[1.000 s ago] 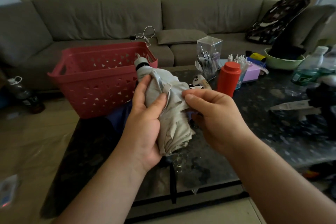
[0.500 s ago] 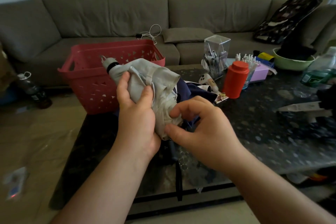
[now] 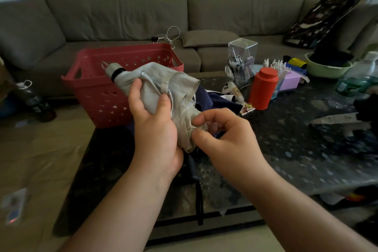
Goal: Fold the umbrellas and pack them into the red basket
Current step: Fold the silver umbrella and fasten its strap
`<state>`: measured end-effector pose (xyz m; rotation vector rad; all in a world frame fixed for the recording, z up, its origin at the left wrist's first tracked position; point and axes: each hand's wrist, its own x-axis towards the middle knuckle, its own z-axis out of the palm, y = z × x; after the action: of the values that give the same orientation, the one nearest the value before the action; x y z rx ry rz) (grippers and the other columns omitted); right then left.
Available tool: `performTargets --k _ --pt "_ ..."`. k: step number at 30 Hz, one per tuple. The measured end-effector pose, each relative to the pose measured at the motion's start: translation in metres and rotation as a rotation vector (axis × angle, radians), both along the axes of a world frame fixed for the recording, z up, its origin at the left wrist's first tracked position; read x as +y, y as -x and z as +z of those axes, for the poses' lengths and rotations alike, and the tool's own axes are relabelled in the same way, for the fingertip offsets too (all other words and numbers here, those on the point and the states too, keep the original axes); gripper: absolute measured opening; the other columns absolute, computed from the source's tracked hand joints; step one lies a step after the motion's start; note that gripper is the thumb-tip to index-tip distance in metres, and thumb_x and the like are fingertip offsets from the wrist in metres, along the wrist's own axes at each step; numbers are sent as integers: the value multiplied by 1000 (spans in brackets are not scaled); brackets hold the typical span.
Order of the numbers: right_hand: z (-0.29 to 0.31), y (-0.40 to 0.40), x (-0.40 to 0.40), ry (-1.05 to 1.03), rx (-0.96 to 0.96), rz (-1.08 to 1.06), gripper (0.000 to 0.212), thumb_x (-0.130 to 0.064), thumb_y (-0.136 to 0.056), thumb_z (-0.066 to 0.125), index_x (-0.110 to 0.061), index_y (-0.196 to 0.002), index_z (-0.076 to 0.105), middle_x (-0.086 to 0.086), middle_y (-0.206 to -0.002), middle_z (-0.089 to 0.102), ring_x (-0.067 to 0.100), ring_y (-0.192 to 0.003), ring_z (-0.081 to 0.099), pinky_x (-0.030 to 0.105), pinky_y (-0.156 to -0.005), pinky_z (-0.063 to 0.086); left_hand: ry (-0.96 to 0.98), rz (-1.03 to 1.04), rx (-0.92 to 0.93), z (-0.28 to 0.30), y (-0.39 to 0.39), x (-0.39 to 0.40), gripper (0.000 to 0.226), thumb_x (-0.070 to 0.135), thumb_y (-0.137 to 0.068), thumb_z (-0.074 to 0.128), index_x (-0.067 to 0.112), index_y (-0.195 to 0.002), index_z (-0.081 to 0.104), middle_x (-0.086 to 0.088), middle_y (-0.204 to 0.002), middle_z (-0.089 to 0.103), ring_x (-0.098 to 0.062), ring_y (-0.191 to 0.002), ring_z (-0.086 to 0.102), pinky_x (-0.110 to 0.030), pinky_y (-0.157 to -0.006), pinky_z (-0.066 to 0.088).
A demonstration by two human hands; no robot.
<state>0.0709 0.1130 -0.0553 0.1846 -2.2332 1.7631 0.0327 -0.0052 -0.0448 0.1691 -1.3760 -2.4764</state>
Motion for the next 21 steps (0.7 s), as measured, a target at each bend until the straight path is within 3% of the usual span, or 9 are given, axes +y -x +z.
performTargets --k 3,6,15,19,21 --pt "-4 -1 -2 -145 145 -104 18 -22 -81 82 -37 -87 72 -18 -91 53 2 -82 58 10 -71 44 6 25 -26 -2 1 2 58 19 -108 57 57 -148 38 9 -148 54 -17 -127 66 -46 -104 57" --pt "-8 -1 -3 -347 272 -194 9 -35 -81 76 -35 -90 74 -16 -102 52 9 -101 56 21 -86 46 10 67 -29 -3 2 1 57 20 -108 58 56 -147 38 10 -145 53 -16 -125 66 -45 -102 58" --pt "-16 3 -8 -439 543 -360 12 -25 -83 67 -18 -82 78 -1 -96 57 28 -89 54 36 -80 43 43 115 6 -5 5 -2 56 17 -108 56 50 -148 37 10 -143 53 -11 -124 66 -40 -100 60" --pt "-19 -1 -9 -353 548 -343 10 -24 -84 69 -18 -85 78 -4 -99 59 26 -94 57 37 -83 47 -7 204 -42 -2 14 -16 58 20 -108 57 47 -154 34 13 -130 54 -12 -118 67 -35 -93 62" --pt "-17 -2 -10 -293 486 -285 11 -30 -87 71 -24 -91 78 -9 -105 58 22 -101 59 36 -87 49 14 224 -17 -3 14 -19 57 19 -108 56 47 -153 34 12 -134 53 -11 -120 66 -31 -94 62"
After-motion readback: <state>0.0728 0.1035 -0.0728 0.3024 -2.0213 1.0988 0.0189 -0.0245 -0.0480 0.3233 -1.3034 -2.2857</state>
